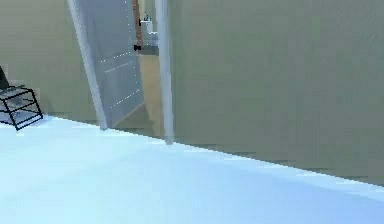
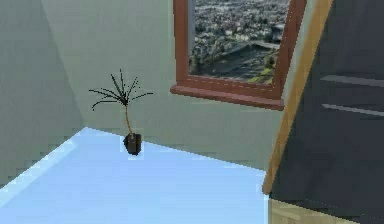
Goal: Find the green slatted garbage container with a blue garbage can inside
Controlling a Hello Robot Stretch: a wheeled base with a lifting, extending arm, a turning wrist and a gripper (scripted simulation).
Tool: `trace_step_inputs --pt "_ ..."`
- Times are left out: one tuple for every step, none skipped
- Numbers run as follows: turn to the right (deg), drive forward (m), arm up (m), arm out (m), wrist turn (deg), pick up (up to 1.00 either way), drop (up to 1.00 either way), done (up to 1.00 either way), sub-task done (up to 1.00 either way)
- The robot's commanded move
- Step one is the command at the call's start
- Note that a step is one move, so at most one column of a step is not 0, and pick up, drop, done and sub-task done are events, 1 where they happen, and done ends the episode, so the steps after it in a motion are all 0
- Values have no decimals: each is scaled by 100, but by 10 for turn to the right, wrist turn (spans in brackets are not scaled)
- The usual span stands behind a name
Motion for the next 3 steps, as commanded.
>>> trace_step_inputs --pt "-210 0 0 0 0 0 0 0 0" --pt "0 100 0 0 0 0 0 0 0" --pt "-90 0 0 0 0 0 0 0 0"
